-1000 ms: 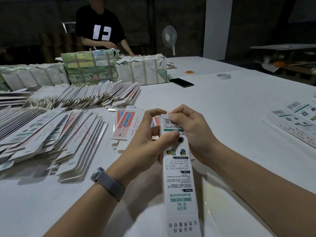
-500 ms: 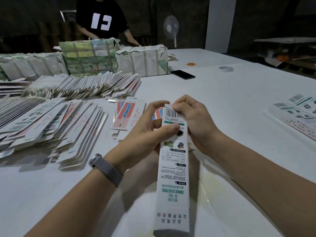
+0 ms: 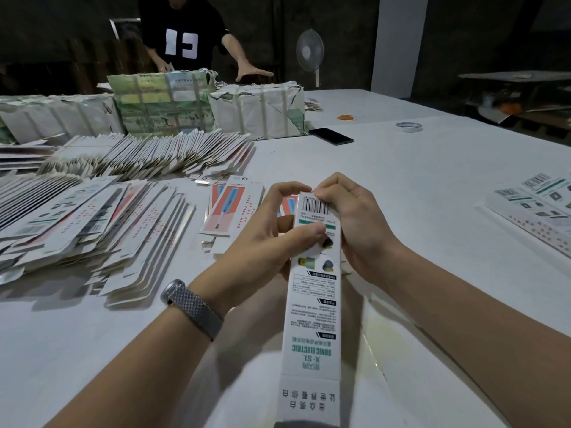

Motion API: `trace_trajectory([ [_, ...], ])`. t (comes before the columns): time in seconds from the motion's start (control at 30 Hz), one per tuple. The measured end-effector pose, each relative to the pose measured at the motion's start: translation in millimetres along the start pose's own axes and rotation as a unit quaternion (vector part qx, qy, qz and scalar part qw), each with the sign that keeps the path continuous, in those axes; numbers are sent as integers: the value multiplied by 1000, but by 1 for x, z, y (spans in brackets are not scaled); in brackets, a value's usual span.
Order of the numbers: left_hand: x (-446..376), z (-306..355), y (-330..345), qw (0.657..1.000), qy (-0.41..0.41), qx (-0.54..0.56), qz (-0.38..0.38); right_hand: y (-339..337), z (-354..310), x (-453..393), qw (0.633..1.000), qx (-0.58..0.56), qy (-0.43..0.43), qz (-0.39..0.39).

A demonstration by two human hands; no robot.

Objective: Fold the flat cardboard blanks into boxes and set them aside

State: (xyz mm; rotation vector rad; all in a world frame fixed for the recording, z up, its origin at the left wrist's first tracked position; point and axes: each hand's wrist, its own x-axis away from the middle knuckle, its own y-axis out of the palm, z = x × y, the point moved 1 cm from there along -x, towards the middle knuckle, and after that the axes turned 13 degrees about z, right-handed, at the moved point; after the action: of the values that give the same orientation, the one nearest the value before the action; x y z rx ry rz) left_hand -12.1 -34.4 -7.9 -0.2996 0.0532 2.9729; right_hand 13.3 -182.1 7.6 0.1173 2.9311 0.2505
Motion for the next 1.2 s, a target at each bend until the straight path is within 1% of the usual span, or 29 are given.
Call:
trace_trajectory([
  [0.23, 0, -1, 1, 1000, 15, 13, 12, 1, 0, 2, 1000, 4, -4, -4],
  [0.37, -1, 1, 0, 999, 35, 17, 25, 1, 2, 4, 1000, -16, -9, -8],
  [0.53, -2, 2, -3, 995, 63, 44, 65, 1, 5, 5, 997, -36, -20, -59],
  [0.73, -3, 1, -5, 995, 65, 46, 62, 1, 5, 6, 996, -37, -45, -63],
  [0.9, -3, 1, -4, 995, 61, 46, 60, -1, 6, 3, 997, -45, -40, -45],
  [1.2, -4, -1, -4, 995, 64, 42, 65, -2, 6, 1, 996, -67, -28, -56],
])
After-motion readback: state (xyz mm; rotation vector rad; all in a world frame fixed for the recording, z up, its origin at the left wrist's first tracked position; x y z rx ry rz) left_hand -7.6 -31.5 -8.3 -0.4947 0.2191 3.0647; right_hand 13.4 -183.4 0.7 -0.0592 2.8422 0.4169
